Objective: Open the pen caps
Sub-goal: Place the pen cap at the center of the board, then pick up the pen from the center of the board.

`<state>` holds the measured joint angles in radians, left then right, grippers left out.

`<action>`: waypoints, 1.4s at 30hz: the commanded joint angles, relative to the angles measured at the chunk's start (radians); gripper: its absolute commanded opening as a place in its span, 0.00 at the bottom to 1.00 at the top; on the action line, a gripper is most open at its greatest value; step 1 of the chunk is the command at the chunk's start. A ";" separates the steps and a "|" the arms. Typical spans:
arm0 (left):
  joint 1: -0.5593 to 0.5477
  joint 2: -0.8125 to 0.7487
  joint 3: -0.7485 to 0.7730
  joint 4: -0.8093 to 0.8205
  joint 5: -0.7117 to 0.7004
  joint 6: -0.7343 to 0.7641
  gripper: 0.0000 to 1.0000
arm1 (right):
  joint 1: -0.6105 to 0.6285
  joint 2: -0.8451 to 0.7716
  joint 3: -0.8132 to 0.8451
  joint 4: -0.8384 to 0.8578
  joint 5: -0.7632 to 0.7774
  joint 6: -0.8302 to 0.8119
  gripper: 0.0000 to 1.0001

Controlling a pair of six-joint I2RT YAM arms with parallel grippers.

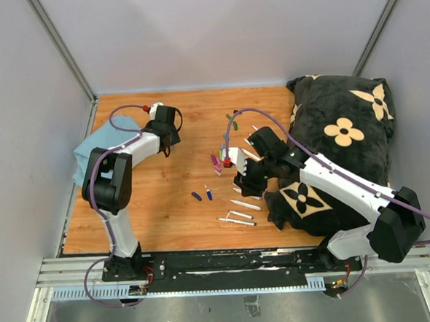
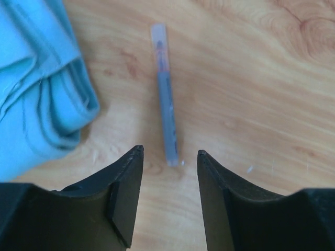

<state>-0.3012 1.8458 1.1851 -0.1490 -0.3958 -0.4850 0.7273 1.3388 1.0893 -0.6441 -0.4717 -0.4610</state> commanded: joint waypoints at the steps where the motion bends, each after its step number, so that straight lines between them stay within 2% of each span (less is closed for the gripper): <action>1: 0.012 0.104 0.129 -0.079 0.016 0.033 0.50 | -0.019 -0.011 -0.001 -0.005 -0.016 -0.013 0.44; 5: 0.015 0.177 0.198 -0.127 -0.013 0.035 0.49 | -0.021 -0.011 -0.001 -0.004 -0.016 -0.013 0.44; 8: 0.020 0.203 0.221 -0.143 -0.024 0.033 0.34 | -0.022 -0.009 -0.002 -0.005 -0.019 -0.013 0.44; 9: 0.021 0.207 0.225 -0.145 -0.021 0.033 0.32 | -0.024 -0.008 -0.003 -0.004 -0.019 -0.014 0.44; 23: 0.040 0.214 0.198 -0.131 0.016 0.041 0.30 | -0.030 -0.012 -0.003 -0.004 -0.033 -0.013 0.44; 25: 0.040 0.205 0.185 -0.120 0.023 0.044 0.13 | -0.032 -0.016 -0.002 -0.004 -0.038 -0.012 0.44; 27: 0.041 0.191 0.169 -0.108 0.034 0.048 0.03 | -0.034 -0.018 -0.002 -0.004 -0.046 -0.010 0.45; 28: 0.041 0.180 0.158 -0.101 0.038 0.049 0.01 | -0.036 -0.022 -0.003 -0.004 -0.054 -0.009 0.47; 35: 0.040 -0.038 -0.039 0.069 0.119 0.039 0.00 | -0.074 -0.059 -0.001 -0.002 -0.140 0.017 0.52; 42: 0.023 -0.394 -0.408 0.355 0.348 -0.002 0.00 | -0.175 -0.157 -0.028 0.051 -0.263 0.065 0.54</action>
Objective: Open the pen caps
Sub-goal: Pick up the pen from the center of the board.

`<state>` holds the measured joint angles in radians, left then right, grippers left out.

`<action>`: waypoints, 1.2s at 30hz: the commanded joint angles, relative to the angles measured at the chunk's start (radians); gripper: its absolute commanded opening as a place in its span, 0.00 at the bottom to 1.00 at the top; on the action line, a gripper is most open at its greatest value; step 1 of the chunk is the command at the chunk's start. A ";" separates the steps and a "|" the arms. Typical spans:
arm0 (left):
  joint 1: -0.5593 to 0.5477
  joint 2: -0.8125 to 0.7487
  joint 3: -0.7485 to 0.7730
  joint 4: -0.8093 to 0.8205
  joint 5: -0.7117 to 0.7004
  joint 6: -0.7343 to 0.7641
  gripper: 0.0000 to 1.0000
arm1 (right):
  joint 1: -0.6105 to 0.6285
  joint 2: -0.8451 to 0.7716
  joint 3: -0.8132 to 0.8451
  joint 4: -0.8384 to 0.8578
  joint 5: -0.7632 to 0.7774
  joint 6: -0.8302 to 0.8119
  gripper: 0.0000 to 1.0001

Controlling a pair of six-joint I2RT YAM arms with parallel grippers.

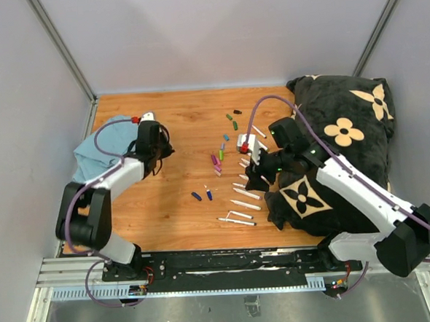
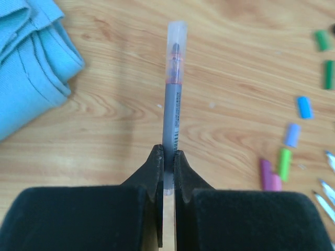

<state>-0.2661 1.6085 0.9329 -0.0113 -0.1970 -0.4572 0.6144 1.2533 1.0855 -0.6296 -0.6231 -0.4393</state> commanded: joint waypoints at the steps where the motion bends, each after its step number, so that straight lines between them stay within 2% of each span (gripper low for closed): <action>1: -0.022 -0.202 -0.204 0.254 0.165 -0.042 0.00 | -0.076 -0.088 -0.030 0.049 -0.129 0.048 0.55; 8: -0.164 -0.530 -0.481 0.428 0.226 -0.103 0.00 | -0.099 -0.178 -0.049 0.161 -0.176 0.099 0.60; 13: -0.273 -0.767 -0.620 0.565 0.242 -0.146 0.00 | -0.099 -0.182 -0.039 0.278 -0.295 0.204 0.77; 16: -0.369 -0.855 -0.681 0.635 0.194 -0.165 0.00 | -0.114 -0.156 -0.094 0.365 -0.463 0.260 0.87; 18: -0.440 -0.878 -0.710 0.679 0.151 -0.167 0.00 | -0.146 -0.171 -0.154 0.440 -0.498 0.312 1.00; 22: -0.575 -0.879 -0.772 0.801 0.051 -0.169 0.00 | -0.202 -0.243 -0.310 0.698 -0.543 0.513 0.98; 28: -0.709 -0.803 -0.822 0.995 -0.068 -0.197 0.00 | -0.208 -0.222 -0.314 0.656 -0.506 0.489 0.98; 36: -0.860 -0.695 -0.883 1.267 -0.256 -0.195 0.00 | -0.206 -0.196 -0.366 0.774 -0.496 0.600 0.98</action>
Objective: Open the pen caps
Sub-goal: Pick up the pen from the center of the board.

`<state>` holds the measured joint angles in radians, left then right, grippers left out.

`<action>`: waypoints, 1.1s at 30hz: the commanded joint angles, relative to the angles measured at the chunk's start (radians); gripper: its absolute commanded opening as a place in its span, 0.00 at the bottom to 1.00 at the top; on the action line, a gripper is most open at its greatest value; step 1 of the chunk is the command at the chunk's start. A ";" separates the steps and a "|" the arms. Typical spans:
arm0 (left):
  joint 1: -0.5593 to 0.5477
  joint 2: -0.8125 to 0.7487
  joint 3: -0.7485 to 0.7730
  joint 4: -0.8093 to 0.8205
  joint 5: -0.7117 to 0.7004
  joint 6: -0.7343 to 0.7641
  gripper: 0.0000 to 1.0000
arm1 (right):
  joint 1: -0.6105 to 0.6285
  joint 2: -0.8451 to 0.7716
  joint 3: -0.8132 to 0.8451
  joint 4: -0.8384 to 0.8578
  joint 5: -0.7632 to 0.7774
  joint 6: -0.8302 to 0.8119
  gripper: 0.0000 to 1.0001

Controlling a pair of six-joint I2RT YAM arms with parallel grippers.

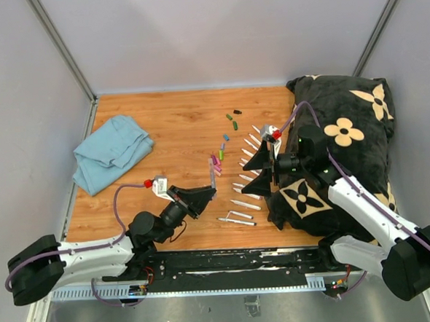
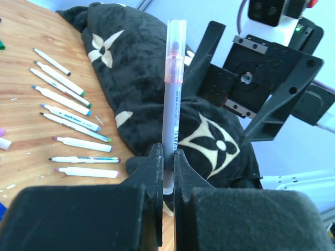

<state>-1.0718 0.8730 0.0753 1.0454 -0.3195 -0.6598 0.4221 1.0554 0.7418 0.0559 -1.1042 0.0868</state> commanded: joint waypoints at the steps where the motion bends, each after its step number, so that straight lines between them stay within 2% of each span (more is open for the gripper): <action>1: -0.067 0.057 -0.025 0.233 -0.146 0.015 0.00 | -0.014 0.004 -0.026 0.096 -0.017 0.081 0.98; 11: -0.159 0.229 0.020 0.373 -0.232 0.062 0.00 | -0.008 0.003 -0.032 0.117 -0.054 0.091 0.98; 23: -0.223 0.389 0.069 0.498 -0.300 0.099 0.00 | 0.023 0.023 -0.049 0.154 0.032 0.174 1.00; 29: -0.258 0.460 0.113 0.535 -0.328 0.118 0.00 | 0.039 0.035 -0.050 0.161 0.063 0.202 0.93; 33: -0.283 0.510 0.148 0.549 -0.378 0.132 0.00 | 0.055 0.039 -0.062 0.194 0.068 0.248 0.84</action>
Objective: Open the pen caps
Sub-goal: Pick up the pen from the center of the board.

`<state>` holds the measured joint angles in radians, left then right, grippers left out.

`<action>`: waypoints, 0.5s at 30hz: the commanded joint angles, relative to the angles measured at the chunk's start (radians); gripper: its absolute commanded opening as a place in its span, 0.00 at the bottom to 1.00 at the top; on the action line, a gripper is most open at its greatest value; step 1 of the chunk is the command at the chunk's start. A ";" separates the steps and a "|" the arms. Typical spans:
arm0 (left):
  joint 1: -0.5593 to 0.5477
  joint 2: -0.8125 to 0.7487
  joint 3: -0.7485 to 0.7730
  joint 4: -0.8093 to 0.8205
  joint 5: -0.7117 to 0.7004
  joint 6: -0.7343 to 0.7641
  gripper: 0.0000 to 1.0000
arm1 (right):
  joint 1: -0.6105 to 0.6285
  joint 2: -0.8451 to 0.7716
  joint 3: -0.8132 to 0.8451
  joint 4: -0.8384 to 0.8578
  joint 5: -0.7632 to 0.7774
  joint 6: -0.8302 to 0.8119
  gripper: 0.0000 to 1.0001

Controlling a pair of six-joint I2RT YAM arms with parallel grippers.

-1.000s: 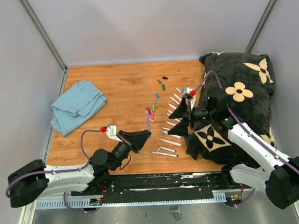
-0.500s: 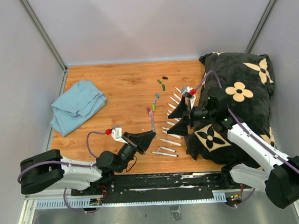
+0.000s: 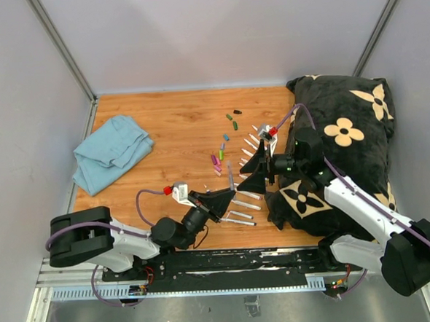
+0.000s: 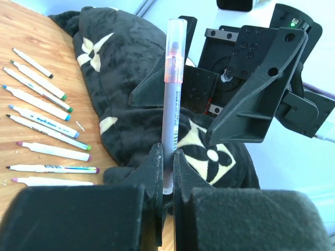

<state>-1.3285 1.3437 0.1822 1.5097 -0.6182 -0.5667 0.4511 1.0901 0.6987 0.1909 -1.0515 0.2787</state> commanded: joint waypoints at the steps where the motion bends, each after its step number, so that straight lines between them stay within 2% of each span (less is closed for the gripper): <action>1: -0.031 0.053 0.047 0.090 -0.093 0.039 0.00 | 0.030 0.003 -0.023 0.068 0.015 0.065 0.81; 11: -0.044 0.145 0.110 0.101 -0.134 0.040 0.00 | 0.057 0.009 -0.036 0.122 0.001 0.116 0.43; 15: -0.048 0.156 0.118 0.100 -0.133 0.041 0.00 | 0.066 0.019 -0.032 0.114 0.000 0.116 0.34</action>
<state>-1.3647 1.4883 0.2790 1.5162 -0.7139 -0.5480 0.4904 1.0985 0.6735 0.2737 -1.0462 0.3809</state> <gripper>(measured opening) 0.047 0.379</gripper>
